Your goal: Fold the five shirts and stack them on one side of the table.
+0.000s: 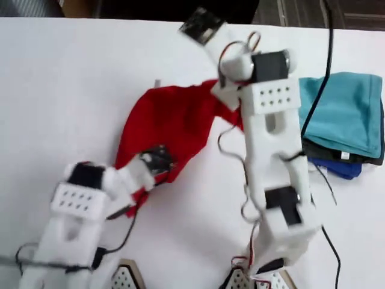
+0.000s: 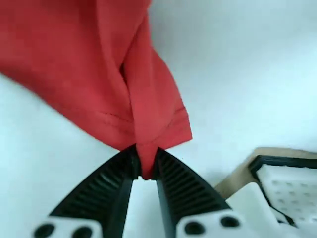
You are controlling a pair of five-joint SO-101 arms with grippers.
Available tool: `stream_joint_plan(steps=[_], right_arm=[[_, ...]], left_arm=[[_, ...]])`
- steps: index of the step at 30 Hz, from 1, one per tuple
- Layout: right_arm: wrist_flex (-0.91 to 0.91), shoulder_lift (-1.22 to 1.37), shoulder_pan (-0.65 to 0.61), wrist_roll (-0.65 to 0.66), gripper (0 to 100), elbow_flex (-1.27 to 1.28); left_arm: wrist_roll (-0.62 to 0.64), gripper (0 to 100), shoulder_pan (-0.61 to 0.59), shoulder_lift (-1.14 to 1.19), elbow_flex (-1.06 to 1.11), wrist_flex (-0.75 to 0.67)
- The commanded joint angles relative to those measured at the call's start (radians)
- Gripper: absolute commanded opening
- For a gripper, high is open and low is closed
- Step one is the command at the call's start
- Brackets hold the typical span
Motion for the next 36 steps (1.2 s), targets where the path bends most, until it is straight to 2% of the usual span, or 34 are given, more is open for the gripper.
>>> stream_joint_plan(steps=[1, 5, 9, 12, 14, 17, 20, 23, 26, 31, 36], right_arm=[[-0.054, -0.259, -0.033, 0.006, 2.0, 0.315], [-0.271, -0.455, -0.007, 0.009, 2.0, 0.74], [-0.473, -0.585, 0.042, 0.009, 2.0, 1.112], [-0.59, -0.654, 0.099, 0.011, 2.0, 1.318], [-0.645, -0.691, 0.147, 0.011, 2.0, 1.418], [-0.671, -0.754, 0.229, 0.014, 2.0, 1.521], [-0.657, -0.837, 0.306, 0.091, 2.0, 1.593], [-0.651, -0.934, 0.36, 0.14, 2.0, 1.665], [-0.654, -1.03, 0.369, 0.147, 2.0, 1.732], [-0.653, -1.141, 0.372, 0.146, 2.0, 1.815], [-0.659, -1.188, 0.374, 0.146, 2.0, 1.913]], left_arm=[[-0.066, 9, -0.129, -0.074, 0.001, 0.031], [-0.118, 26, -0.153, -0.078, -0.025, 0.114], [-0.164, 25, -0.158, -0.078, -0.11, 0.184], [-0.143, 24, -0.186, -0.075, -0.232, 0.181], [-0.094, 24, -0.215, -0.072, -0.323, 0.114], [0.058, 24, -0.265, -0.032, -0.401, -0.061], [0.186, 24, -0.264, 0.15, -0.415, -0.189], [0.295, 24, -0.204, 0.422, -0.501, -0.236], [0.359, 24, -0.114, 0.672, -0.668, -0.212], [0.39, 24, 0.026, 0.951, -0.957, -0.118], [0.396, 24, 0.101, 1.117, -1.23, -0.038]])
